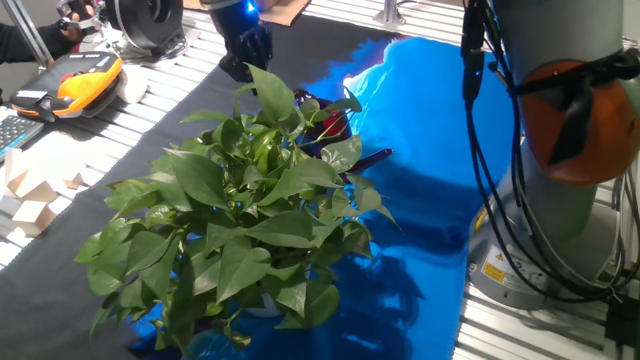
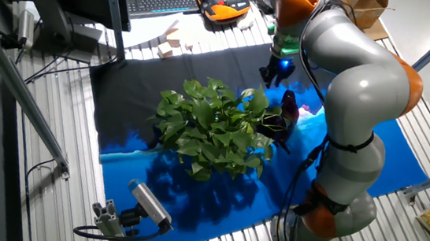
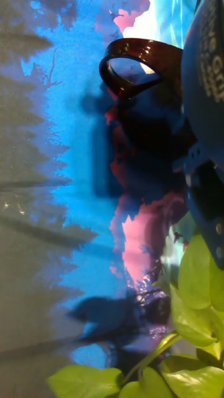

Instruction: Water the plant

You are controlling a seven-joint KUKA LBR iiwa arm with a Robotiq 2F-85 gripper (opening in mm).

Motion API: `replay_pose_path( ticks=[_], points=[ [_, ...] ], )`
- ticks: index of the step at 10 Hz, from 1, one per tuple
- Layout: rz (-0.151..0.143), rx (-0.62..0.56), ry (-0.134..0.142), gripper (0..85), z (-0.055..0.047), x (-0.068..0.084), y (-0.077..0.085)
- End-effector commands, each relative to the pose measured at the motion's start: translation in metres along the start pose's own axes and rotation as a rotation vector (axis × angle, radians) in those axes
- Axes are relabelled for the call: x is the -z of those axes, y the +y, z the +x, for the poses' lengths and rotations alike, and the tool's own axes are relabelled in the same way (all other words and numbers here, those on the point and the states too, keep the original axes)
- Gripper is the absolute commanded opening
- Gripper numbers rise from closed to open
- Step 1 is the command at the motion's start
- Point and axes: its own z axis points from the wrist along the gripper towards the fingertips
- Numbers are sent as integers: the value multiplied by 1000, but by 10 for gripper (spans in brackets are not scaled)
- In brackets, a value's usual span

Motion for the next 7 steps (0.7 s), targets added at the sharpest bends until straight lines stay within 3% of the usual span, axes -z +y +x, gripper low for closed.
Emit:
replay_pose_path(
  ticks=[1,2,3,4,5,7],
  points=[
    [-7,-14,-23,0,0,0,0],
    [-36,-38,-55,0,0,1,0],
    [-51,-63,-62,0,0,2,0],
    [-40,-75,-79,0,0,2,0],
    [-7,-81,-82,0,0,0,1],
    [0,-86,-83,0,0,0,1]
  ],
)
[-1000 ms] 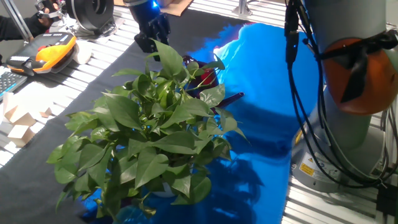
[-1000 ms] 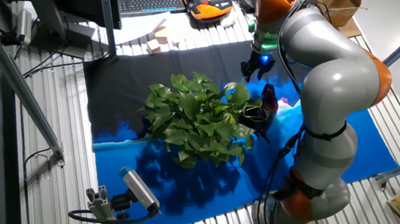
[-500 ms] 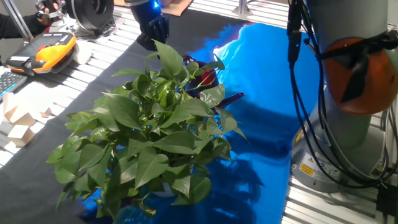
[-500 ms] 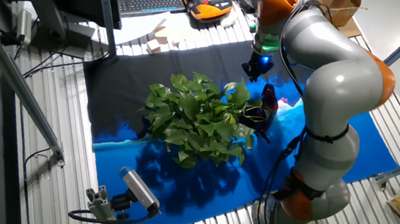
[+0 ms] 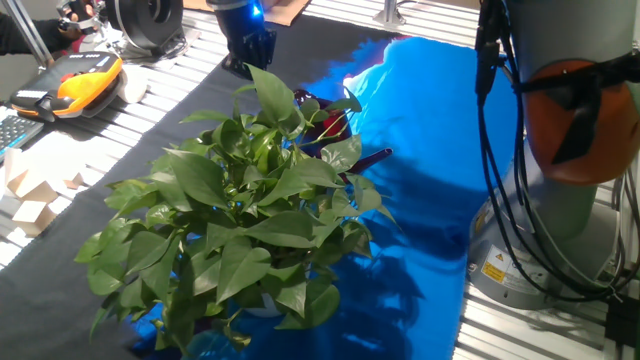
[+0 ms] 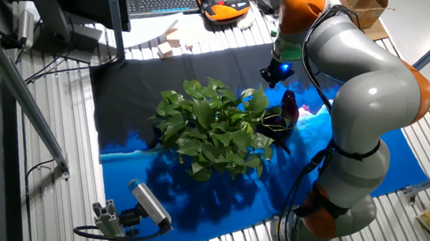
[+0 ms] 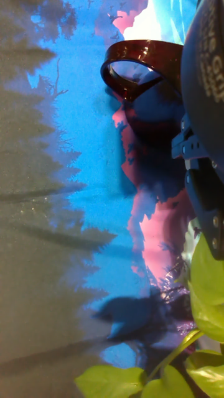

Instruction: Water the plant

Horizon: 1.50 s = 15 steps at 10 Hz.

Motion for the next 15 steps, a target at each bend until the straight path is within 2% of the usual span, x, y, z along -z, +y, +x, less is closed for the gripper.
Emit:
replay_pose_path(
  ticks=[1,6,8,15],
  points=[
    [1,4,0,0,0,0,0],
    [0,37,7,0,0,0,0],
    [-2,36,-4,0,0,0,0],
    [6,65,-2,0,0,0,0]
  ],
)
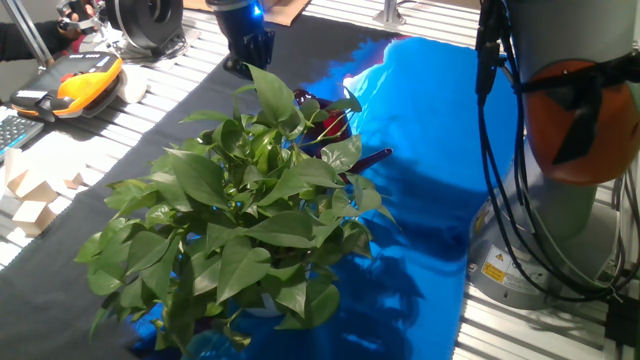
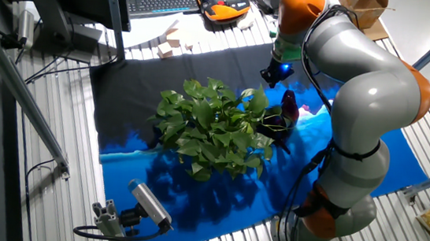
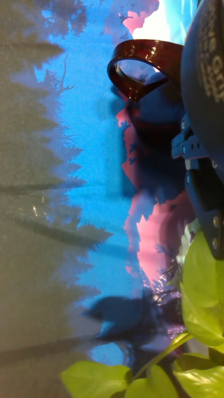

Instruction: Water the plant

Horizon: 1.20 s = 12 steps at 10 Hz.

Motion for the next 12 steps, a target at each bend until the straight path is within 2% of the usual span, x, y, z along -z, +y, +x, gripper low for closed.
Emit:
replay_pose_path(
  ticks=[1,2,3,4,6,7,8,9,11,12],
  points=[
    [-25,-21,5,0,0,0,0],
    [-57,-65,2,0,0,0,0],
    [-29,-99,-20,0,0,0,0],
    [-34,-148,-24,0,0,0,0],
    [-41,-210,7,0,0,0,0],
    [-38,-228,13,0,0,0,0],
    [-35,-234,8,0,0,0,0],
    [-12,-227,-11,0,0,0,0],
    [30,-206,-31,0,0,0,0],
    [67,-172,-47,0,0,0,0]
  ],
)
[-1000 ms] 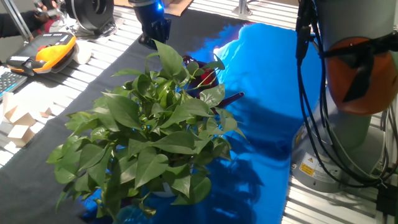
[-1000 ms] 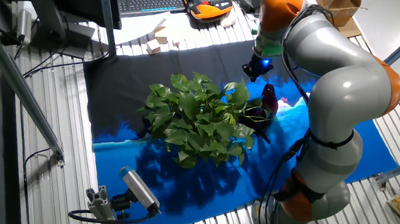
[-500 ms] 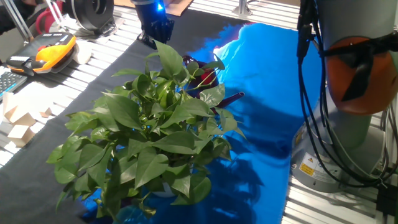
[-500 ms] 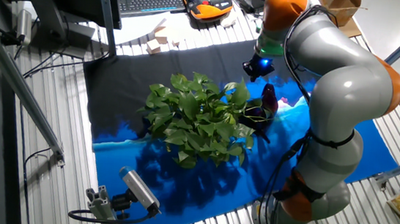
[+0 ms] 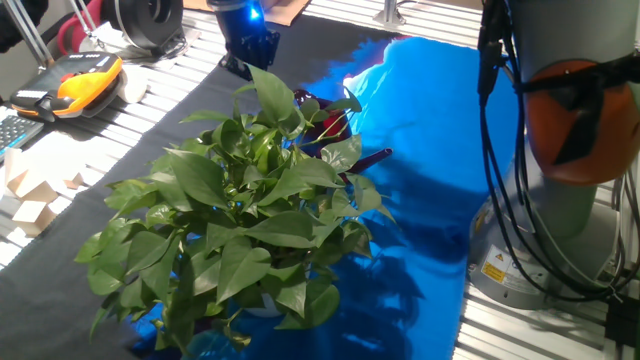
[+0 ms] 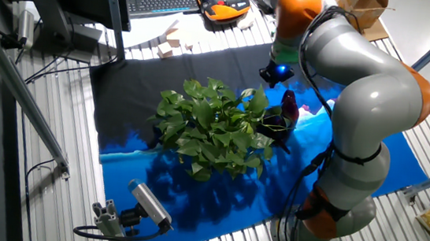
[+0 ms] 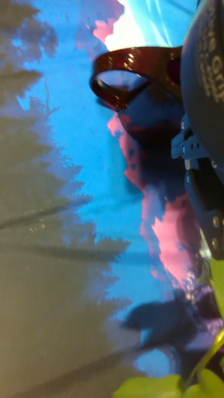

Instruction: Water the plant

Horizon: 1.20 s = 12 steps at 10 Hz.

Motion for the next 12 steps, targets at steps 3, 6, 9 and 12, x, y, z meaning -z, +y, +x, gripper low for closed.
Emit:
replay_pose_path(
  ticks=[3,6,9,12],
  points=[
    [-12,20,-25,0,-9,-18,-19],
    [-52,18,-31,170,-23,-41,-43],
    [-51,-9,-40,340,-29,-37,-59],
    [-30,1,-50,340,-30,-45,-71]
  ],
)
